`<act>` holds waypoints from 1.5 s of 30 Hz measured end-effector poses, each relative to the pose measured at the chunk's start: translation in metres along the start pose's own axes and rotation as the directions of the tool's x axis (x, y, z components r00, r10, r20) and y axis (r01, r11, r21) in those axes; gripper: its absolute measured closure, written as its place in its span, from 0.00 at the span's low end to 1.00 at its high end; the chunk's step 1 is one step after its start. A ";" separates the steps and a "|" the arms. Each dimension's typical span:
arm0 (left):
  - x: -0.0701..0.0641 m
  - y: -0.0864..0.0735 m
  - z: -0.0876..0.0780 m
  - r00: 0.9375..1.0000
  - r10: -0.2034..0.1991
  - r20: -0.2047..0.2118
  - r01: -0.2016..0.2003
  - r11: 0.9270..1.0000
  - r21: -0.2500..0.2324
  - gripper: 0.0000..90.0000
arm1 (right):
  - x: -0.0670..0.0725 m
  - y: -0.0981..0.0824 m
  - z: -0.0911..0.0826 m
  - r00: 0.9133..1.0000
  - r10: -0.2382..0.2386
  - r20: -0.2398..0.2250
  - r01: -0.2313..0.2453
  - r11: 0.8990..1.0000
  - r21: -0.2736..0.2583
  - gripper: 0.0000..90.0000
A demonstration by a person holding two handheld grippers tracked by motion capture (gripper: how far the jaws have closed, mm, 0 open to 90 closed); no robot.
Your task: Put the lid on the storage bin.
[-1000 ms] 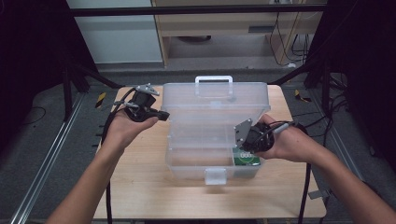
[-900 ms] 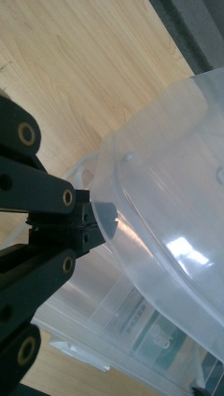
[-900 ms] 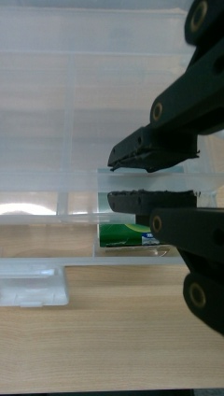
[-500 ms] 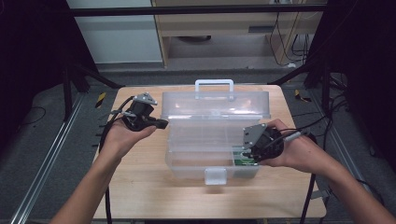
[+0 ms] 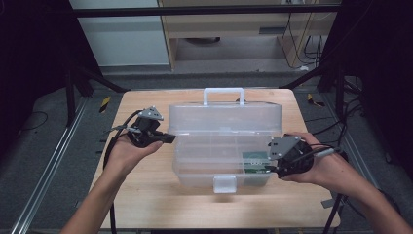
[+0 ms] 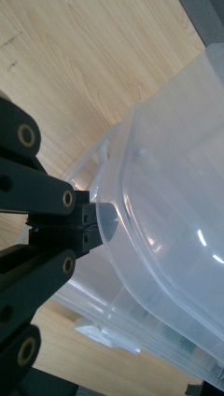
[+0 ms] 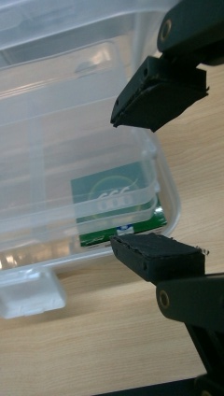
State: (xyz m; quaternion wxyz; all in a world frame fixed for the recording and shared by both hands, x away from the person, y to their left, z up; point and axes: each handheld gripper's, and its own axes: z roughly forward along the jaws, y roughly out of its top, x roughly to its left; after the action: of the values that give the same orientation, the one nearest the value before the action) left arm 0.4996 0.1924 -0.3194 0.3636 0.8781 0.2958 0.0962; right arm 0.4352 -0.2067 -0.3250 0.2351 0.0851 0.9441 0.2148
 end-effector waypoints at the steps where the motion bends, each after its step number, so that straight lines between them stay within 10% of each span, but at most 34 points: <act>1: -0.001 -0.004 0.002 1.000 -0.001 0.004 0.001 1.000 -0.001 1.00 | 0.000 -0.006 0.000 1.000 0.014 0.005 -0.014 1.000 0.008 0.36; 45: -0.015 -0.042 0.019 0.999 0.039 -0.022 -0.038 0.998 0.046 1.00 | 0.001 -0.063 0.018 0.984 0.177 0.023 -0.178 0.983 0.047 0.25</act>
State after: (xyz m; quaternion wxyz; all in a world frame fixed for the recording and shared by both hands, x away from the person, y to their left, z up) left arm 0.4760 0.1959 -0.3610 0.3380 0.8906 0.2852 0.1062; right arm 0.4388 -0.2563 -0.3678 0.2216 0.1767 0.9355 0.2110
